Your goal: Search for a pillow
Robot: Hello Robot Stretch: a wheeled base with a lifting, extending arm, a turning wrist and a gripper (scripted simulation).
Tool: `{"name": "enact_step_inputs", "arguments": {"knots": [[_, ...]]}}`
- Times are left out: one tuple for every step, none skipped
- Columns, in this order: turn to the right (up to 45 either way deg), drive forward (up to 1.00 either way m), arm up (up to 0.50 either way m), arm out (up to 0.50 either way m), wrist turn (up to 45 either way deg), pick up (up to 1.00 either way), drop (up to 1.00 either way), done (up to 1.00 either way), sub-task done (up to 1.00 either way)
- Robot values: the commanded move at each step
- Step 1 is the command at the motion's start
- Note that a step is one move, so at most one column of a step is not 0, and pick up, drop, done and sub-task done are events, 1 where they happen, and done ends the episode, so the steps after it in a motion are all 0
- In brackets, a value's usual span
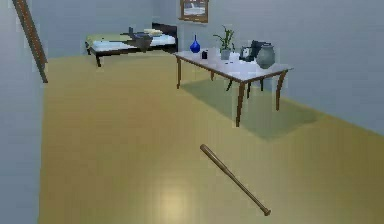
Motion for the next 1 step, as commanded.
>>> {"name": "enact_step_inputs", "arguments": {"knots": [[-15.0,0.00,0.00,0.00,0.0,0.00,0.00,0.00,0.00]]}}
